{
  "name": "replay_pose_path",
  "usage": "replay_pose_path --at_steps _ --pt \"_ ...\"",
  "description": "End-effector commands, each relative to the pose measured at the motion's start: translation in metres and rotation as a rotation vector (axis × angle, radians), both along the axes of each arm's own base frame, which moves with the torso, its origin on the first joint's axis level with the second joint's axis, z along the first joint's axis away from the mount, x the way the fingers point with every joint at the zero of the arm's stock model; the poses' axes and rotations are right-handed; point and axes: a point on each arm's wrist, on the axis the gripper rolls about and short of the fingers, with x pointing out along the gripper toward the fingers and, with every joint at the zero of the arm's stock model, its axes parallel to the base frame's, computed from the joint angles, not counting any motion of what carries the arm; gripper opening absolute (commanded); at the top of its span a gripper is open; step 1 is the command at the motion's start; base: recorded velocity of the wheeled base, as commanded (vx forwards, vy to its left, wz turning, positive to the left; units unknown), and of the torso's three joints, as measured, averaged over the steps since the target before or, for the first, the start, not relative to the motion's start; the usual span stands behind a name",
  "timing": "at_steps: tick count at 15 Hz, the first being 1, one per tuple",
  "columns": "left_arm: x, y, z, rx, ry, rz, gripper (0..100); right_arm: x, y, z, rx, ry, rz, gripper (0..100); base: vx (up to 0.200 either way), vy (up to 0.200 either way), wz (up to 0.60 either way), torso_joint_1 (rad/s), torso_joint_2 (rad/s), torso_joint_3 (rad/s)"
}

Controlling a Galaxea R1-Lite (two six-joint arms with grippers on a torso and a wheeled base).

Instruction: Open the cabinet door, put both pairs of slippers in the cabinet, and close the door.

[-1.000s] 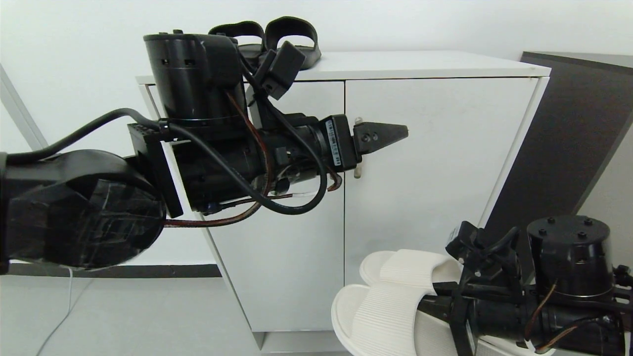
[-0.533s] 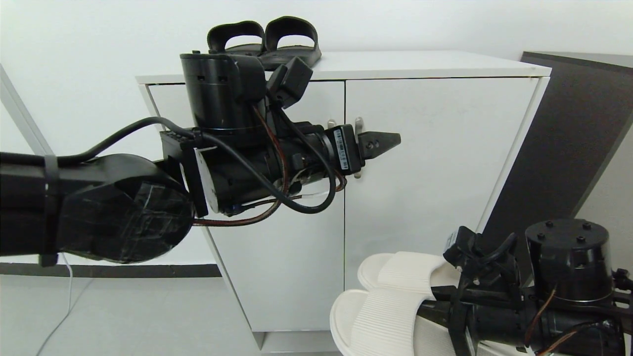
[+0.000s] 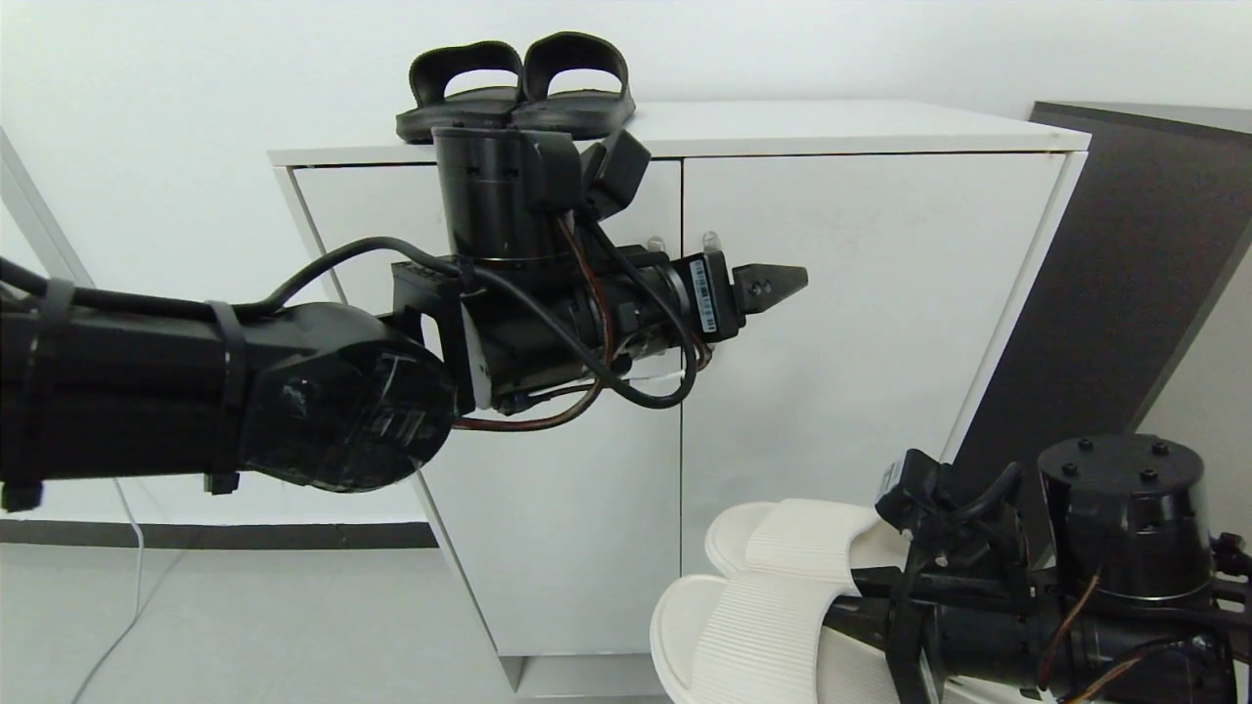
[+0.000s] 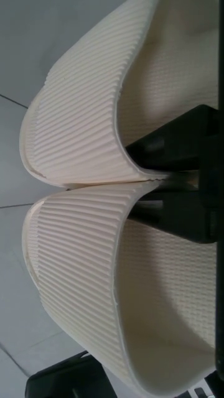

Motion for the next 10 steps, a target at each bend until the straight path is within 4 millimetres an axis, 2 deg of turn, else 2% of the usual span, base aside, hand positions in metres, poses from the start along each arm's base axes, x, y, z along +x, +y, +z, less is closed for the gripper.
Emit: replay_pose_path --at_steps 1,3,4,7,10 --pt "0.005 -0.003 -0.003 0.001 0.004 0.003 100 0.0 0.0 0.0 0.001 -0.001 0.001 0 0.0 0.0 0.0 0.0 0.0 0.0" --pt "0.006 -0.003 -0.004 0.002 0.008 0.002 100 0.0 0.0 0.0 0.0 0.0 0.001 0 0.0 0.0 0.0 0.0 0.0 0.0" --pt "0.006 -0.003 -0.004 0.0 0.008 0.0 0 0.0 0.0 0.0 0.0 0.0 0.001 0 0.0 0.0 0.0 0.0 0.0 0.0" --pt "0.003 0.0 -0.002 -0.007 0.009 -0.001 0 -0.004 -0.003 0.0 0.003 0.001 0.007 0 0.0 0.0 0.0 0.0 0.0 0.0" --pt "-0.013 0.013 0.002 -0.009 0.007 -0.004 0 -0.007 -0.005 -0.004 -0.009 0.008 0.037 0 0.0 0.0 0.0 0.0 0.0 0.0"
